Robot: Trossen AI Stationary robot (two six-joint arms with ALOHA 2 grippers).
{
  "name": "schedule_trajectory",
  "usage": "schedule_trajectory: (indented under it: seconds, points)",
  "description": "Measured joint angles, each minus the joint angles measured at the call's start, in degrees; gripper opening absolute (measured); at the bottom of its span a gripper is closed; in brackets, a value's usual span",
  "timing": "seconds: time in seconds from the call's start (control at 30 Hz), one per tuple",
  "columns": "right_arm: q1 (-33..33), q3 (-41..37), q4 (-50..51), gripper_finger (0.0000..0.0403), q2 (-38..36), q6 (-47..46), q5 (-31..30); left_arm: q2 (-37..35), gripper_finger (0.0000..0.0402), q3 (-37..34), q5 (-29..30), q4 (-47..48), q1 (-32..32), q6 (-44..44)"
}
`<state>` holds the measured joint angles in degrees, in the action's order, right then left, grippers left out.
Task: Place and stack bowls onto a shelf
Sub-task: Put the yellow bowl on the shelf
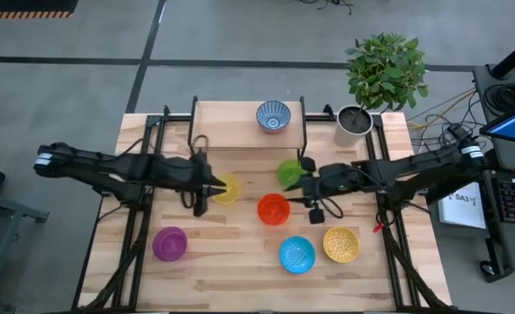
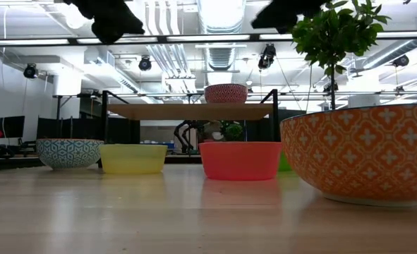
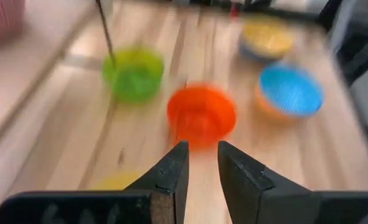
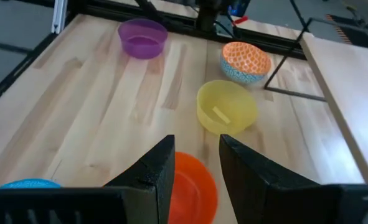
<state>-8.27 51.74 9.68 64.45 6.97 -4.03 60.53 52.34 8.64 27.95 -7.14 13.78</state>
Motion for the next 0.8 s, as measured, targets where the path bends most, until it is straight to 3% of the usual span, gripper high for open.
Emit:
schedule_trajectory:
  seconds: [0.17,0.43,0.8]
  points:
    - [0.0,-6.8,-4.4,0.0116,-5.1,-0.6,0.0,7.6,0.0068,6.5,0.0,13.8,-0.1,3.5]
    - [0.0,-10.2,-5.0,0.0116,-9.4,-0.4,0.0,17.3,0.0068,7.3,-2.2,22.7,-0.3,6.4]
    - [0.0,-10.7,-5.5,0.0116,-9.2,1.8,0.0,28.0,0.0084,7.3,-1.8,21.4,-0.3,1.8]
